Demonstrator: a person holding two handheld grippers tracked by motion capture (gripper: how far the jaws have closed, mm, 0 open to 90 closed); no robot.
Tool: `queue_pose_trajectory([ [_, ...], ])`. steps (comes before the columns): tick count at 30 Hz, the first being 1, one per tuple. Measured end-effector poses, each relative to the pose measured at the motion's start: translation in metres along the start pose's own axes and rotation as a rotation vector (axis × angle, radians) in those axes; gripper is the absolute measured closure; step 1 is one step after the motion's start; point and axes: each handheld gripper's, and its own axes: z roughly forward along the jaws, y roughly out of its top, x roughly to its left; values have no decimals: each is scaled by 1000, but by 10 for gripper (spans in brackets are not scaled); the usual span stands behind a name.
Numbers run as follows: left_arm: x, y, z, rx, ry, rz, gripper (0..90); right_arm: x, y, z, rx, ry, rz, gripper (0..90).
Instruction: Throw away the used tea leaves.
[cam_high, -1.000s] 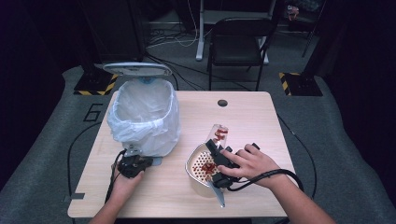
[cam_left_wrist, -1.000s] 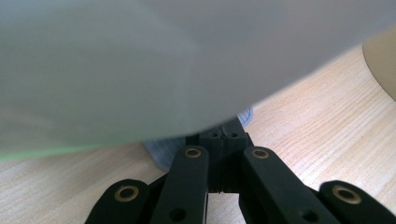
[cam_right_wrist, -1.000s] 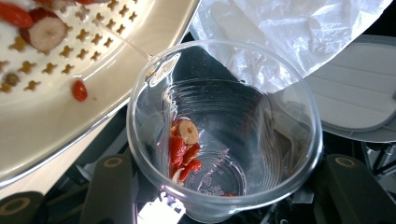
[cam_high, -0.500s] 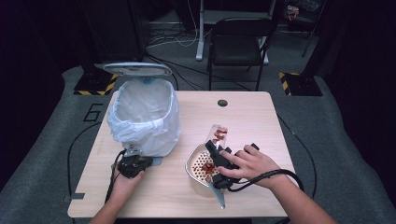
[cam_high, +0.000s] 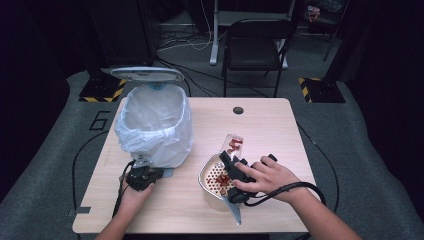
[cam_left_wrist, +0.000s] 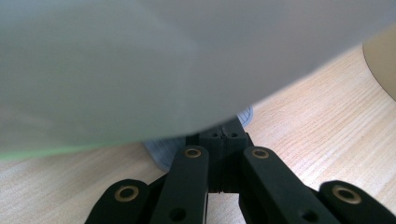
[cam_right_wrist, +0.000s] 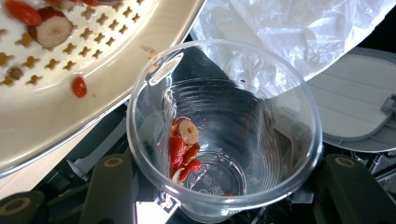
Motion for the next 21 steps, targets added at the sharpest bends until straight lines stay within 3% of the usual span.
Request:
queue_pose_trajectory([
  [5, 0, 0, 0, 5, 0, 2, 900, 1, 1, -1, 3, 0, 15, 432],
  [6, 0, 0, 0, 5, 1, 3, 900, -3, 1, -1, -16, 10, -30, 432],
  [9, 0, 0, 0, 2, 3, -1, 900, -4, 1, -2, -14, 21, -49, 432],
  [10, 0, 0, 0, 5, -1, 1, 900, -6, 1, -1, -33, 56, -85, 431],
  [12, 0, 0, 0, 0, 0, -1, 900, -3, -1, -3, 11, 116, -73, 432],
  [13, 0, 0, 0, -1, -1, -2, 900, -2, -1, -4, 24, 123, -59, 431],
  [21, 0, 0, 0, 0, 0, -1, 900, -4, -3, -6, 14, 124, -28, 429],
])
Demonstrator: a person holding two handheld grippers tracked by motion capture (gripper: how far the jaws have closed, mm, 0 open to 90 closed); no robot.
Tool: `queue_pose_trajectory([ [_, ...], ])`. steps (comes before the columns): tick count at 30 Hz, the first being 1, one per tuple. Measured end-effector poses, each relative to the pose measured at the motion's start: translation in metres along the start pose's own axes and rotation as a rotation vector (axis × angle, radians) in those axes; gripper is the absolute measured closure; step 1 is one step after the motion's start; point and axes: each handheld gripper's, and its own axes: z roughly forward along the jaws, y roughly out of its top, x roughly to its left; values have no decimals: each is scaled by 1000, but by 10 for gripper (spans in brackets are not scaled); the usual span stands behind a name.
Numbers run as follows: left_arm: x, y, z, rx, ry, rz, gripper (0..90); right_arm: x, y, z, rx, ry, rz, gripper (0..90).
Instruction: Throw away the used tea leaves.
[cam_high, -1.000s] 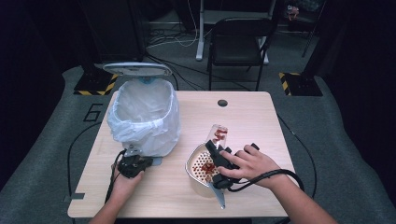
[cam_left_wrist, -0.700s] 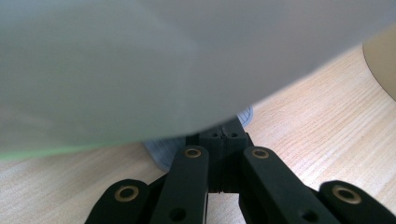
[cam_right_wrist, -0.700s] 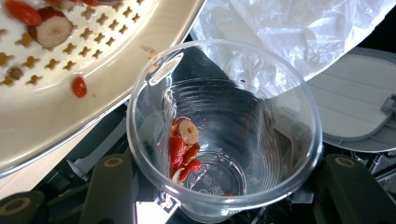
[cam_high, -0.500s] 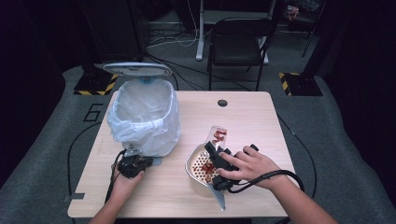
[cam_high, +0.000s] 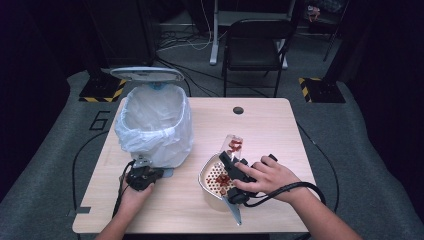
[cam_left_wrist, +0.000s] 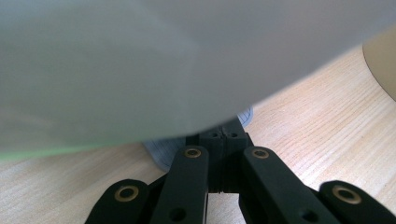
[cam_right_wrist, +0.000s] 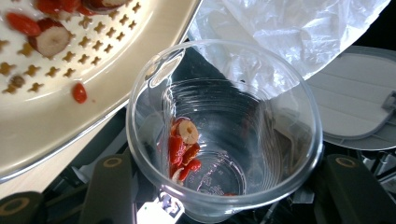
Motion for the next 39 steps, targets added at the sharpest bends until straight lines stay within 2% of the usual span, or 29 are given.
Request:
queue_pose_trajectory([
  [2, 0, 0, 0, 0, 0, 1, 900, 0, 0, 0, -3, 5, 15, 429],
  [5, 0, 0, 0, 0, 0, 0, 900, -1, -2, 0, -22, 13, 62, 429],
  [6, 0, 0, 0, -1, 0, 0, 900, -3, -3, -1, -17, 17, 52, 428],
  [7, 0, 0, 0, -1, -1, -2, 900, -2, -3, -2, -12, 33, 78, 428],
  [8, 0, 0, 0, 5, 0, 3, 900, 0, -2, -2, -21, 24, 125, 428],
  [10, 0, 0, 0, -2, -1, -2, 900, -5, -3, -1, -42, 7, 82, 428],
  [11, 0, 0, 0, -1, -1, -1, 900, -4, -3, -1, -39, 9, 97, 428],
  [12, 0, 0, 0, 0, 0, 1, 900, -4, -4, -3, -20, 48, 86, 428],
  [14, 0, 0, 0, -4, 2, 0, 900, -7, -5, -1, -44, 34, 80, 428],
  [18, 0, 0, 0, 5, 0, 2, 900, -9, -8, -1, -62, 40, 116, 426],
  [19, 0, 0, 0, -5, 5, -9, 900, -10, -8, -2, -68, 28, 129, 426],
  [23, 0, 0, 0, -2, 2, -1, 900, -15, -12, -1, -80, 32, 128, 427],
  [24, 0, 0, 0, -6, 3, -10, 900, -16, -13, -1, -88, 35, 135, 426],
  [25, 0, 0, -1, 6, 0, 4, 900, -10, -15, -2, -78, 50, 238, 427],
  [26, 0, 0, 0, -4, 3, 0, 900, -18, -15, 0, -115, 37, 159, 427],
  [27, 1, 0, 0, 0, 3, 6, 900, -21, -17, 1, -133, 21, 173, 427],
  [28, 3, 1, -1, -4, 5, 45, 900, -25, -19, 3, -164, 11, 164, 427],
  [29, 4, 1, -2, 9, 7, 60, 900, -22, -23, 1, -151, 24, 274, 427],
  [30, 4, 1, -1, 4, 5, 58, 900, -17, -22, 0, -127, -14, 408, 427],
  [33, 3, 1, -2, 13, 8, 58, 900, -21, -29, 1, -156, 18, 490, 427],
  [34, 3, 1, -2, 13, 8, 58, 900, -21, -31, 1, -163, 20, 526, 427],
  [37, 4, 1, -1, 5, 5, 58, 900, -25, -38, 2, -181, 28, 589, 427],
  [39, 4, 1, -1, 8, 8, 62, 900, -27, -41, 3, -196, 52, 651, 427],
])
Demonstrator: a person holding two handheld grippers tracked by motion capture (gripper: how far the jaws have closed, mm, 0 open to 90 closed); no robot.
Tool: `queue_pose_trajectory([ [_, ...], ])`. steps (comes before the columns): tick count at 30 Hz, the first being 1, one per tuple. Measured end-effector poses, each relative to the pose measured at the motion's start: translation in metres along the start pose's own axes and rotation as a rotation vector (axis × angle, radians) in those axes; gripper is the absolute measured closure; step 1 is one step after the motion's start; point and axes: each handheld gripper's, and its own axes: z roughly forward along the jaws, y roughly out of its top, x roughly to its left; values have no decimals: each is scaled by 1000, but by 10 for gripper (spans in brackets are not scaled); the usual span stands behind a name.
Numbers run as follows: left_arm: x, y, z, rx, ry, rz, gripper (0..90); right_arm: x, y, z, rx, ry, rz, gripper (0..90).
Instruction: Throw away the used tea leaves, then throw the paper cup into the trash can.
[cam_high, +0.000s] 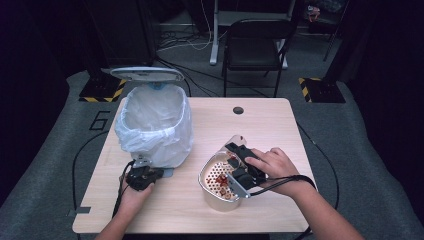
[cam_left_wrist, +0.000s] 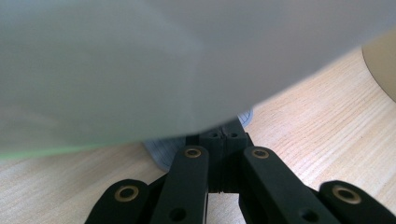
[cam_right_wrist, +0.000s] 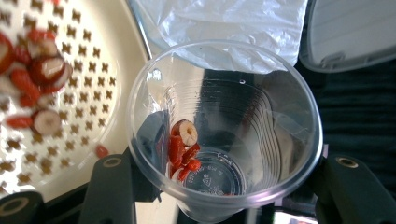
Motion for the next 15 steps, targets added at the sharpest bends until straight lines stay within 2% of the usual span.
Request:
queue_pose_trajectory([
  [1, -1, 0, 0, -4, 0, -2, 900, -2, -1, 0, -5, 6, 26, 427],
  [2, -1, 0, 0, -4, 0, -2, 900, -2, -1, 0, -5, 6, 26, 427],
  [3, -1, 0, -1, 4, 2, -2, 900, -6, -3, 2, -14, 22, 92, 427],
  [4, -1, 0, 0, 1, 2, -5, 900, -7, -5, 2, -16, 26, 130, 427],
  [5, -1, 0, 0, 1, 2, -5, 900, -7, -5, 2, -16, 26, 130, 427],
  [6, -1, 0, 0, -5, 2, -6, 900, -12, -9, 4, -26, 63, 235, 427],
  [9, -2, 0, 1, -11, -3, -17, 900, -19, -16, 5, -59, 89, 350, 427],
  [12, -2, 0, 0, -10, -2, -15, 900, -25, -24, 6, -83, 113, 443, 427],
  [13, -2, 0, 0, -10, -2, -15, 900, -25, -24, 6, -83, 113, 443, 427],
  [14, -2, 0, 1, -11, -3, -17, 900, -29, -28, 6, -92, 122, 511, 427],
  [15, -2, 0, 1, -11, -3, -17, 900, -29, -28, 6, -92, 122, 511, 427],
])
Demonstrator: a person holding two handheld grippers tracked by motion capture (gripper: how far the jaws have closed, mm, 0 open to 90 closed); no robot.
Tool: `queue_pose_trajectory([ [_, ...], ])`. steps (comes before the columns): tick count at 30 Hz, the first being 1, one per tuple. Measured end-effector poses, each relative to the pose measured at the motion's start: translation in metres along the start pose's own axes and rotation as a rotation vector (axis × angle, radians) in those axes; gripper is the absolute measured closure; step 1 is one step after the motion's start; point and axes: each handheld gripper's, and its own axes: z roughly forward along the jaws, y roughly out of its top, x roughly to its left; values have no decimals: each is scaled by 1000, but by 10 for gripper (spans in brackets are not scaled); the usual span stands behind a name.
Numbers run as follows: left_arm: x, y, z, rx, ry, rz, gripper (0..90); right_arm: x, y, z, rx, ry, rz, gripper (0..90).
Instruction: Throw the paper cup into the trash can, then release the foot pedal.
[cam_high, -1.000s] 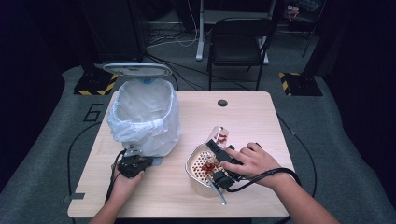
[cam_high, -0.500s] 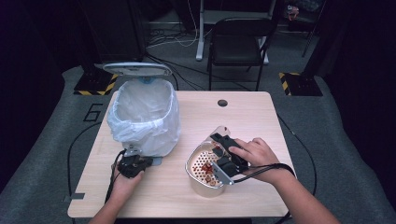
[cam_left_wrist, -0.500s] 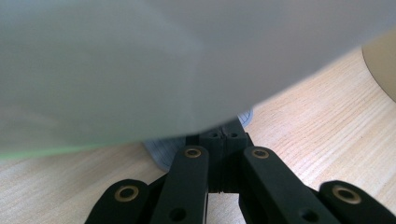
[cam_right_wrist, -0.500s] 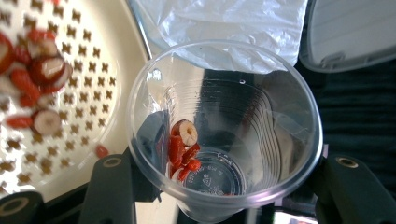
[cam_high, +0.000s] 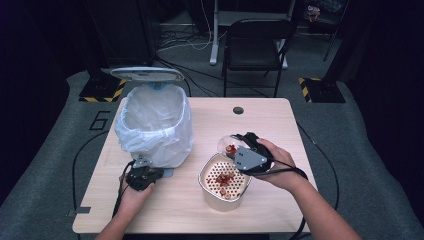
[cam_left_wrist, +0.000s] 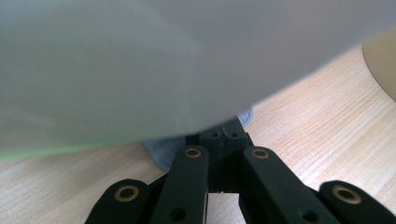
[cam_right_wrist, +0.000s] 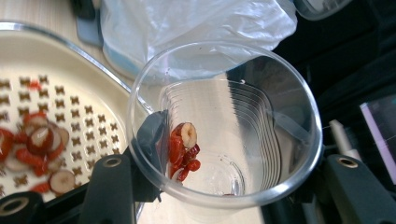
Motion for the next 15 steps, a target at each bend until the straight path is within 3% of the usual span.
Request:
queue_pose_trajectory([
  [1, 0, 0, 0, 0, 5, 2, 900, -5, -2, 0, -18, 16, 59, 427],
  [2, 0, 0, 0, 0, 5, 2, 900, -5, -2, 0, -18, 16, 59, 427],
  [4, 1, 0, -1, 9, 10, 11, 900, -12, -6, 1, -36, 56, 156, 427],
  [7, 0, 0, 0, -1, 6, 3, 900, -15, -9, 3, -47, 64, 201, 426],
  [8, 1, 0, -1, 9, 7, 10, 900, -19, -11, 4, -53, 85, 253, 424],
  [11, 0, 0, 0, 3, -1, 1, 900, -23, -14, 6, -65, 120, 329, 422],
  [15, 0, 0, 0, -2, -3, -2, 900, -29, -15, 7, -82, 138, 385, 423],
])
